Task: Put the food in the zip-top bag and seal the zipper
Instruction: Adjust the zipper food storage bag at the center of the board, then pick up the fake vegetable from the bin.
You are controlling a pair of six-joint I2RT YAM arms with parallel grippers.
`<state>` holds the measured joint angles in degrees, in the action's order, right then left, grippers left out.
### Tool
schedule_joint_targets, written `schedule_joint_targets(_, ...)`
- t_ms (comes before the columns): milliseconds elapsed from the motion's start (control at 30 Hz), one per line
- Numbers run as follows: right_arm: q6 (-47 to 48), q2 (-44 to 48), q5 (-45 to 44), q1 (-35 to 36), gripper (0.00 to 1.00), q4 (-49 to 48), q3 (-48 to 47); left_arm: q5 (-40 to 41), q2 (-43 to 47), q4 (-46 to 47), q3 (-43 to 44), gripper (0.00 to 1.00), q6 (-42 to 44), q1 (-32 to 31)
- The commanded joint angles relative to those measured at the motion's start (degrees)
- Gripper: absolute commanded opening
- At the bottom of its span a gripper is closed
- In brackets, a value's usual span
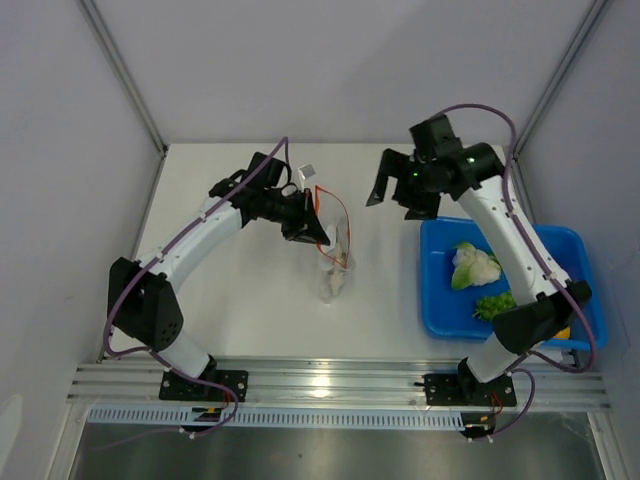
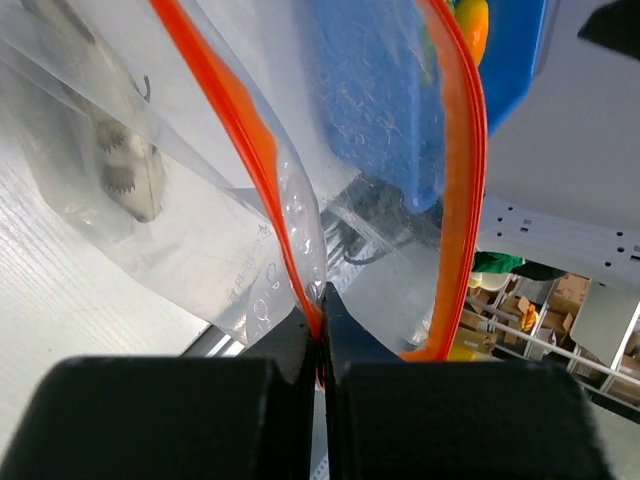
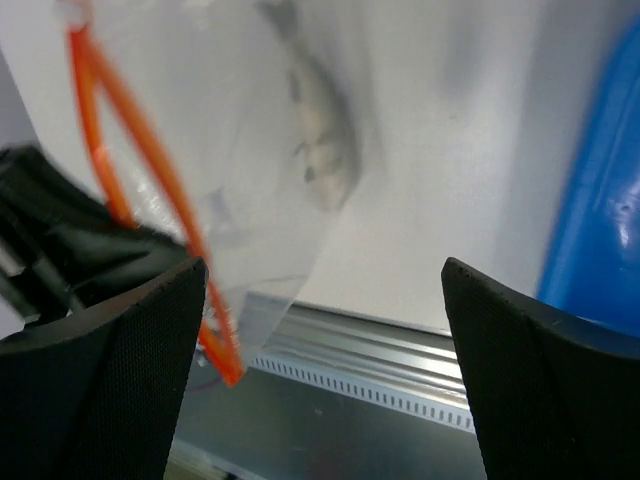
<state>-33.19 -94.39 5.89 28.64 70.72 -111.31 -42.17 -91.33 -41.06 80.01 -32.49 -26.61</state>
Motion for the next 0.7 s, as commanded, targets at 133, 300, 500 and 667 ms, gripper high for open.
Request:
schedule_joint_targets(133, -6.37, 13.7, -1.4, -18.68, 1.0, -2.61, 18.57, -0.89, 3.26, 1.33, -0.55, 0.01, 1.55, 0.42)
schedule_joint_targets(300, 0.93, 12.92, -12.62, -21.08, 0.99, 1.87, 25.16, -1.07, 3.7, 2.12, -1.25, 0.01, 1.46, 0.42)
schedule_joint_targets(500, 4.44, 10.72, -22.48, -20.56, 0.99, 2.58, 30.27, -1.33, 4.76, 3.35, -3.63, 0.01, 1.55, 0.42)
schedule_joint_targets(667, 5.24, 6.42, -32.49, -19.86, 0.97, 2.93, 32.38, -1.68, 4.93, 3.7, -4.77, 0.01, 1.82, 0.51)
